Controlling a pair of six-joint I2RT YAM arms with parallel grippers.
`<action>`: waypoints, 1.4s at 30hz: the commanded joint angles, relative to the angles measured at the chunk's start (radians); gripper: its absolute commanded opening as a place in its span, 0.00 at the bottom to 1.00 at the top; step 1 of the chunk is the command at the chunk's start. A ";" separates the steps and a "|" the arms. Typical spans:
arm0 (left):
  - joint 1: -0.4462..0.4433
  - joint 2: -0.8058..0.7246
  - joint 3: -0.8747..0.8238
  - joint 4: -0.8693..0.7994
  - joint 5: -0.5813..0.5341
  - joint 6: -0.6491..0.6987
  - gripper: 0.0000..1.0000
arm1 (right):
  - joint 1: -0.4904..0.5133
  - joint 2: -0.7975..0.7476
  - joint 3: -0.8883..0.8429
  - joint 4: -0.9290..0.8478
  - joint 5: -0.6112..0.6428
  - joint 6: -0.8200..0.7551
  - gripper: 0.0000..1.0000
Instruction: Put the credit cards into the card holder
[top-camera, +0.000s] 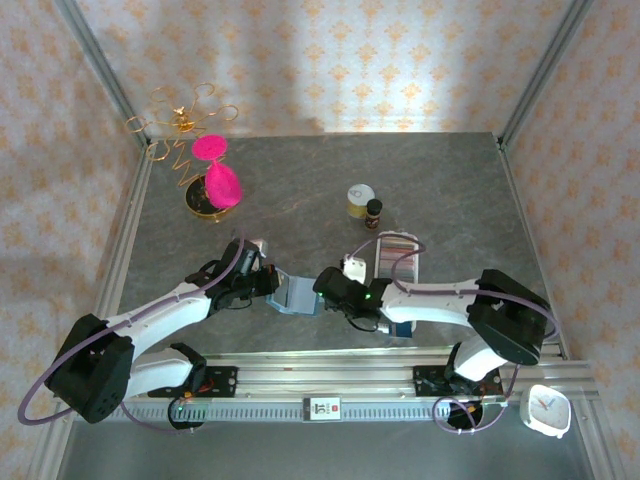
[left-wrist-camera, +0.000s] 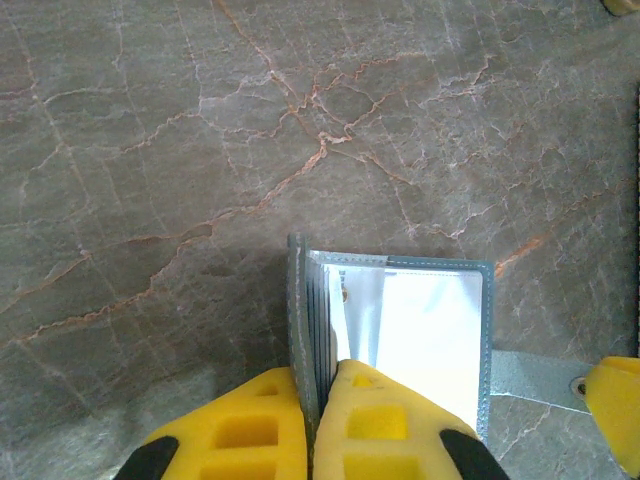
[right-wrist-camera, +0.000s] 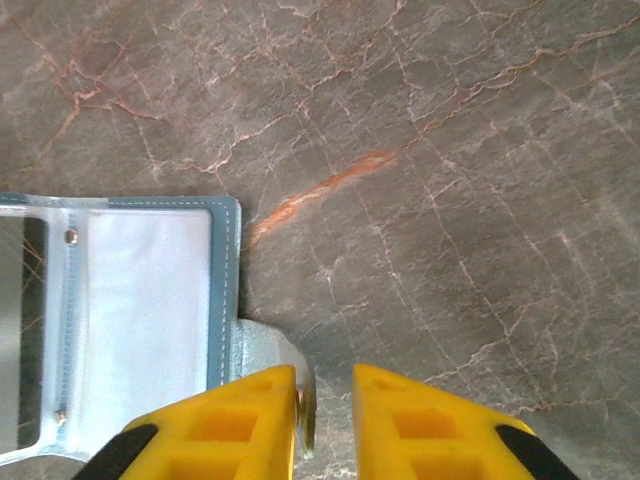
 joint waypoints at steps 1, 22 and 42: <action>-0.008 -0.007 0.017 -0.042 -0.032 0.023 0.05 | -0.003 -0.033 -0.017 0.045 0.013 0.018 0.22; -0.051 0.015 0.013 0.090 0.205 -0.102 0.45 | -0.004 -0.023 -0.056 0.121 -0.014 0.023 0.00; -0.172 0.081 -0.079 0.318 0.121 -0.242 0.14 | -0.008 -0.043 -0.105 0.202 -0.033 0.030 0.00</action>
